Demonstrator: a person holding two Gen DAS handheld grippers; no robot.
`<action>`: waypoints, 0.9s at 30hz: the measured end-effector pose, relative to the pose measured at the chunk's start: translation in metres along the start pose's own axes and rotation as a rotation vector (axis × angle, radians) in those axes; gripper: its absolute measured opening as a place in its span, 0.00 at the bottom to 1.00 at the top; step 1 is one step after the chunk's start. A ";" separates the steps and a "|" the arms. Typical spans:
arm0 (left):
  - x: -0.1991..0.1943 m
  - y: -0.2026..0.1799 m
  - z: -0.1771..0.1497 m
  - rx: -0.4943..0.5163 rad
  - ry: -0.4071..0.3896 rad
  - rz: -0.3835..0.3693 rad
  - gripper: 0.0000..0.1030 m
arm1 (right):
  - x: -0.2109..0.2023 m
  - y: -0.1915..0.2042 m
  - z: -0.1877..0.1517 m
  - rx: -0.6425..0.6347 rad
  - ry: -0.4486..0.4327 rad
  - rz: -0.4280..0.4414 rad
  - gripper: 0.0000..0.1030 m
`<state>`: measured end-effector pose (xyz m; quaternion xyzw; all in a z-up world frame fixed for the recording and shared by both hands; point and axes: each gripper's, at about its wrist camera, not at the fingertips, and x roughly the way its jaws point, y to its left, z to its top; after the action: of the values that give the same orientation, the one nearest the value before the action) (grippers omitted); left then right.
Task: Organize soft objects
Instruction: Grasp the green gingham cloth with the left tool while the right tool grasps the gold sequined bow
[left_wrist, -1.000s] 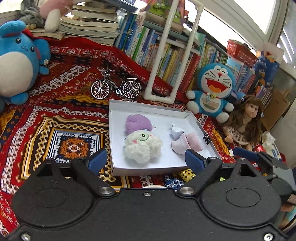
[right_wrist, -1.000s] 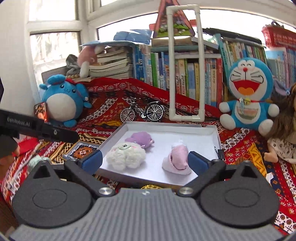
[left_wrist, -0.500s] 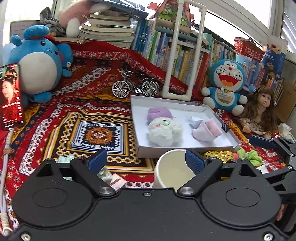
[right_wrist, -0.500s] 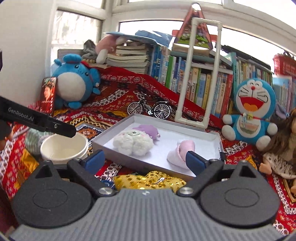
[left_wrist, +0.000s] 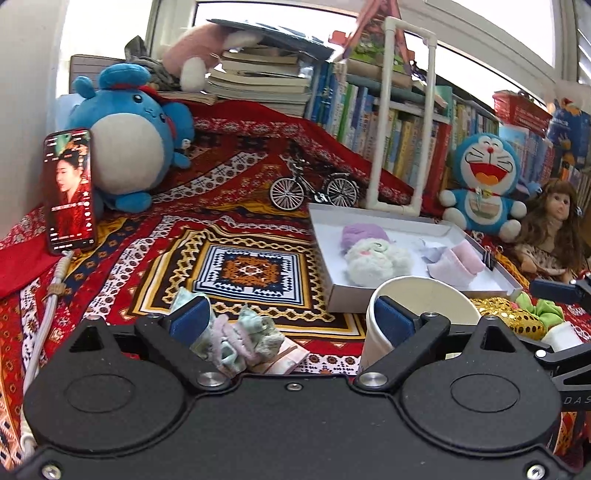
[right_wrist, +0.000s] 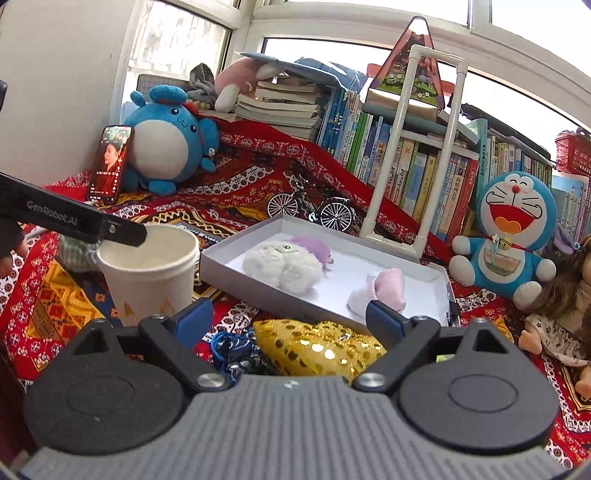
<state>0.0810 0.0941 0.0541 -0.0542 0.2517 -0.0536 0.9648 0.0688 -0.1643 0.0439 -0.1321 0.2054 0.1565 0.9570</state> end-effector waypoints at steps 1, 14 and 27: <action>-0.002 0.001 -0.001 0.005 -0.006 0.001 0.93 | 0.000 0.001 -0.001 0.001 0.001 -0.005 0.90; -0.019 0.003 0.000 0.006 -0.049 -0.008 0.94 | 0.002 -0.008 -0.009 0.044 0.006 -0.038 0.83; -0.019 0.019 -0.004 -0.001 -0.037 0.066 0.94 | 0.004 -0.016 -0.014 0.076 0.023 -0.055 0.80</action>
<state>0.0641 0.1153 0.0572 -0.0476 0.2357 -0.0208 0.9704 0.0733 -0.1820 0.0327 -0.1031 0.2185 0.1208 0.9628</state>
